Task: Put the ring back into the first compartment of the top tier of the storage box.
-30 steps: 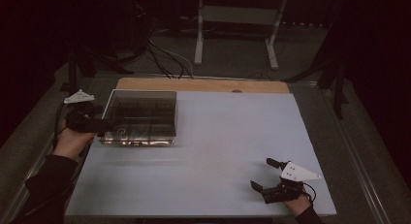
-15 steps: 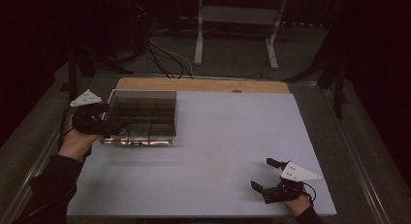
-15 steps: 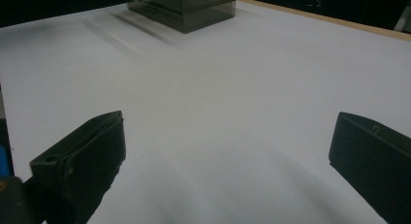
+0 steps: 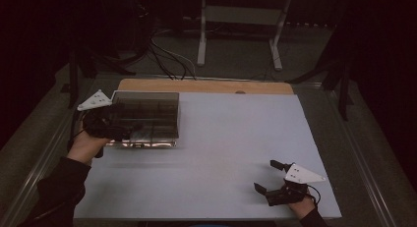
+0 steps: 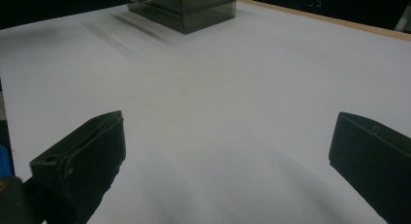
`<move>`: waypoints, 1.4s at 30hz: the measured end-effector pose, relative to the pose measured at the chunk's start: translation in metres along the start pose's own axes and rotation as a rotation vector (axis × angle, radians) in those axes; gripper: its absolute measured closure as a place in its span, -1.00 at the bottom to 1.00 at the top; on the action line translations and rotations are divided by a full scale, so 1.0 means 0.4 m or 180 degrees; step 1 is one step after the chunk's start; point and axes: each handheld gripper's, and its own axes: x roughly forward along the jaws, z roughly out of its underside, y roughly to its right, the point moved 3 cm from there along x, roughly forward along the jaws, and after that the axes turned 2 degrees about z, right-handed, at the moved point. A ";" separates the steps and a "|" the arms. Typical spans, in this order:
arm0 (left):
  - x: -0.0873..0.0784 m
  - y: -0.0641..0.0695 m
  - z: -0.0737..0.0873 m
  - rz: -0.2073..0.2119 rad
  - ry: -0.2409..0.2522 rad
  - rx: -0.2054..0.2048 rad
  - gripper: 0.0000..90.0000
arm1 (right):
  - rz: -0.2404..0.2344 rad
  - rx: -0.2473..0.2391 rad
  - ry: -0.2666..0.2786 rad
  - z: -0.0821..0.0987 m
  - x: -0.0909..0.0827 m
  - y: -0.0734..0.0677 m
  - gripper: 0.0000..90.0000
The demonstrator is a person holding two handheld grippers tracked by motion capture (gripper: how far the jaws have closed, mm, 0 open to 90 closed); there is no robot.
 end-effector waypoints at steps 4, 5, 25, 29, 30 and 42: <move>0.009 0.020 0.012 0.0090 -0.0010 0.0025 -0.98 | 0.0003 0.0007 0.0001 0.000 0.000 0.000 -1.00; 0.010 0.025 0.016 0.0107 -0.0008 0.0039 -0.98 | 0.0000 0.0011 0.0003 0.000 -0.001 0.000 -1.00; 0.016 0.110 0.105 0.0327 -0.0050 0.0209 -0.98 | -0.0004 -0.0002 0.0016 -0.002 -0.003 0.000 -1.00; 0.021 0.128 0.131 0.0370 -0.0100 0.0200 -0.98 | 0.0002 0.0003 0.0013 -0.001 -0.003 0.000 -1.00; 0.023 0.132 0.139 0.0411 -0.0114 0.0166 -0.98 | 0.0000 -0.0004 0.0013 -0.001 -0.003 0.000 -1.00; 0.062 0.179 0.233 0.0714 -0.0202 0.0125 -0.98 | -0.0002 -0.0016 0.0011 -0.001 -0.003 -0.001 -1.00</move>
